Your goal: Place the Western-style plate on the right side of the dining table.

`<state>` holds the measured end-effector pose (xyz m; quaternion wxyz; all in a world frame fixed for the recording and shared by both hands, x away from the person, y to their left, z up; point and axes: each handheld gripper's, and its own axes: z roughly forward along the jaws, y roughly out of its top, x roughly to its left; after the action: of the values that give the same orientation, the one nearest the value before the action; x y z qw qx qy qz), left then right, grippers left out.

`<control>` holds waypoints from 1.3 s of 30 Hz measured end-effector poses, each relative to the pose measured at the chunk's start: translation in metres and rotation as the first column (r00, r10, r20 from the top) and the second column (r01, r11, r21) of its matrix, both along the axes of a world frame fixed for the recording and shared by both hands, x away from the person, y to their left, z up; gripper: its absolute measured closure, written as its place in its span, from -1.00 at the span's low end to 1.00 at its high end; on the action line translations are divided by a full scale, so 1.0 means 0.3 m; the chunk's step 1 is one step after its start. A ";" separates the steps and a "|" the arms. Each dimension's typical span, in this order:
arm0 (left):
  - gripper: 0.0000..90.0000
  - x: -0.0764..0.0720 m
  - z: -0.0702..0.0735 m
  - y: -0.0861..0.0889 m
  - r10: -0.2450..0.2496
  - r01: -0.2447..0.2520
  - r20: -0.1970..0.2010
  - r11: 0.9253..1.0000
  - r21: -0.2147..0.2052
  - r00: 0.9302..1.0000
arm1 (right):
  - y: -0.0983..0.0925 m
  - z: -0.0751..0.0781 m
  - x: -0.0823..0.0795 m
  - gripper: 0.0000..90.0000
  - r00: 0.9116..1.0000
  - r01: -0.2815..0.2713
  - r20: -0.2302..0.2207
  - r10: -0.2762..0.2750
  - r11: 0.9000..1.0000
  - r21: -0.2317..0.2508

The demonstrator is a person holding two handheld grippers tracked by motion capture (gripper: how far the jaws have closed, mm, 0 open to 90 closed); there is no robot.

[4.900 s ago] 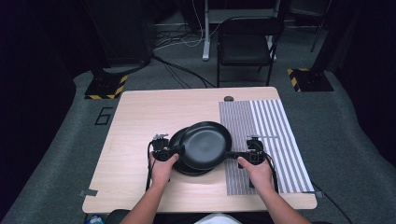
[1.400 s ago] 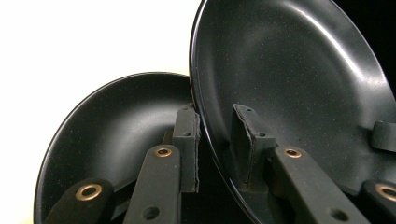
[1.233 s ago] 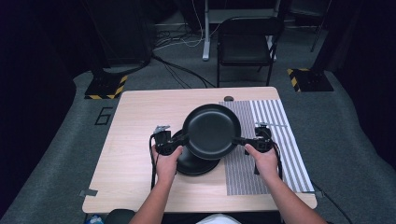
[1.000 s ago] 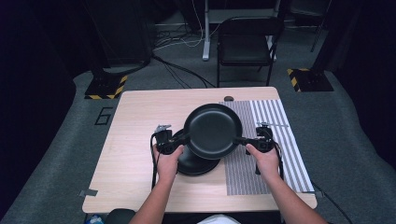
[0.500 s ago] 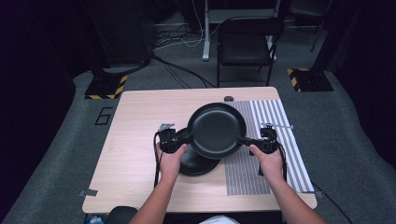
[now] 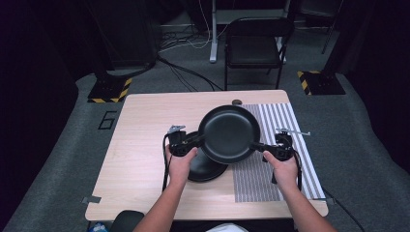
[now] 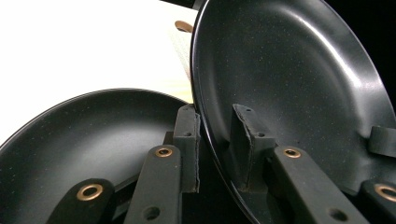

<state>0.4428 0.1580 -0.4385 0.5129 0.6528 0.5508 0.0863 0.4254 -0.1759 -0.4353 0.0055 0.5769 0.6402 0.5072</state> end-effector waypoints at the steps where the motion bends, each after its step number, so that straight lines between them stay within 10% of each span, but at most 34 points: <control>1: 0.60 0.001 0.003 -0.003 -0.003 0.003 0.004 1.000 0.003 1.000 | -0.003 0.003 -0.002 0.64 1.000 0.003 0.001 -0.003 1.000 0.002; 39: 0.62 0.057 0.023 -0.151 -0.103 0.103 0.012 0.995 -0.012 0.995 | -0.132 0.020 -0.076 0.63 0.993 0.110 0.032 -0.109 0.994 -0.008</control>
<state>0.4599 0.1127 -0.4316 0.5239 0.6765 0.5141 0.0599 0.4027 -0.2156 -0.4294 0.0462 0.6030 0.6097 0.5123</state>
